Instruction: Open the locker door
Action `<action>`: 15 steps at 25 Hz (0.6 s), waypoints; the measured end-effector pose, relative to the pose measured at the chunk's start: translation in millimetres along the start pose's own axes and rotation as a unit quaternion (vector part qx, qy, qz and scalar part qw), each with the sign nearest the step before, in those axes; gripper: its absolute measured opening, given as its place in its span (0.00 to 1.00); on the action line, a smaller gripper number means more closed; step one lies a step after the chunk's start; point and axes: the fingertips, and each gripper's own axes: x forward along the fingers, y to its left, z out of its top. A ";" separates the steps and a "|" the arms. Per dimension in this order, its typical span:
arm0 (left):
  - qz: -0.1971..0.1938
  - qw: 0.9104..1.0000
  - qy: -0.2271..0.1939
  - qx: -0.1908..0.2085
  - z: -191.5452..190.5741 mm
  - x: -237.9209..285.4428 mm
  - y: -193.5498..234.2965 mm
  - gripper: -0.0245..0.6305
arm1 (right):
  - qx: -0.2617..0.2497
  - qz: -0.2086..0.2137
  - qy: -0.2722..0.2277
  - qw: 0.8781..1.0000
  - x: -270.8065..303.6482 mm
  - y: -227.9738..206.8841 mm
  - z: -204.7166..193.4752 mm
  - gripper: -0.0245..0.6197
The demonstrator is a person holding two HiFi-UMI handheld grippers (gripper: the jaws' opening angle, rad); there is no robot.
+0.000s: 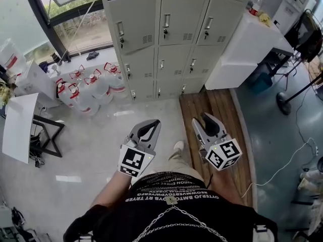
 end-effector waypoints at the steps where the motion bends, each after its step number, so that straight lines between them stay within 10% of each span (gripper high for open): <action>1: 0.002 1.000 0.002 0.000 -2.0 4.1 0.2 0.04 | 0.003 0.002 0.001 1.000 3.6 -5.3 -2.5 0.23; 15: 0.073 0.997 0.030 -0.016 -4.6 117.9 91.3 0.04 | -0.001 0.097 0.016 0.995 132.7 -95.0 16.5 0.24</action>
